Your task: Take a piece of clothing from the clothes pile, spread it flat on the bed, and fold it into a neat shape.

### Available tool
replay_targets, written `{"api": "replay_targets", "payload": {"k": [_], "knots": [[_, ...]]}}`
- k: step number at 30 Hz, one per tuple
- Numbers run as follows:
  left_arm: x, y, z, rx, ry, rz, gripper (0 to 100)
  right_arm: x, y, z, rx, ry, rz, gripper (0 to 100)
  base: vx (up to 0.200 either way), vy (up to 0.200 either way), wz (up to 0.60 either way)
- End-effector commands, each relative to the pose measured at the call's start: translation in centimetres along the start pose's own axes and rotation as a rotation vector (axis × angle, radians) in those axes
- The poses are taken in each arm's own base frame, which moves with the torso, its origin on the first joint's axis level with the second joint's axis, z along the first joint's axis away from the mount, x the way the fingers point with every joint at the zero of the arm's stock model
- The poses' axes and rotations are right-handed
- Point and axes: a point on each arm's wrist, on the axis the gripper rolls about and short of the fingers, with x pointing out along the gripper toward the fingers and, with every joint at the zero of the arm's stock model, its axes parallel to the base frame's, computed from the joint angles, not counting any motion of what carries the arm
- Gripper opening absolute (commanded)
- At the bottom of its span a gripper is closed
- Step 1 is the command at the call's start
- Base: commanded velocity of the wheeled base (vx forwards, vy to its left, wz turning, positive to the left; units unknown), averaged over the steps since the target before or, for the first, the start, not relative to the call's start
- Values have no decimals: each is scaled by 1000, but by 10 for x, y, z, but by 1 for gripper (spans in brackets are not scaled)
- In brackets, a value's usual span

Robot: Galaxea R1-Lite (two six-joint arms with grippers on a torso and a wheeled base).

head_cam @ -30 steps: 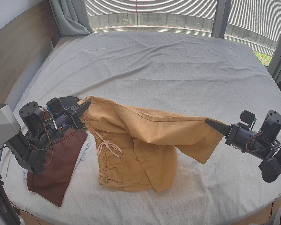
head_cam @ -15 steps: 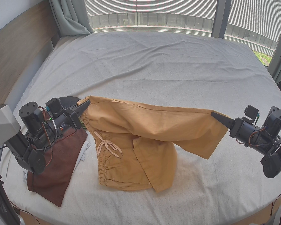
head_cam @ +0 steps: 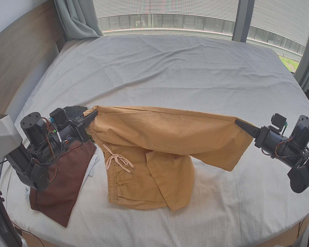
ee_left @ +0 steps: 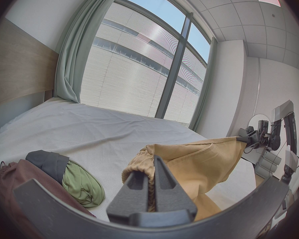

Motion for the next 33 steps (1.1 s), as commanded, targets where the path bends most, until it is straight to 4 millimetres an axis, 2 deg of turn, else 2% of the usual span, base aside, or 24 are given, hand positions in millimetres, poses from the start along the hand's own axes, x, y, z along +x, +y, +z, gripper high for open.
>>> {"api": "replay_targets", "payload": {"k": [1,23,33], "knots": [[0,0,0,-1,-1,2,0,-1,-3,2,-2,-8,-11,0,0,0,0],[0,6,-2,-1,1,16,0,-4,-13,7,-10,-27,-42,0,0,0,0],[1,6,-1,0,-1,16,0,1,-14,7,-18,-28,-31,0,0,0,0]]}}
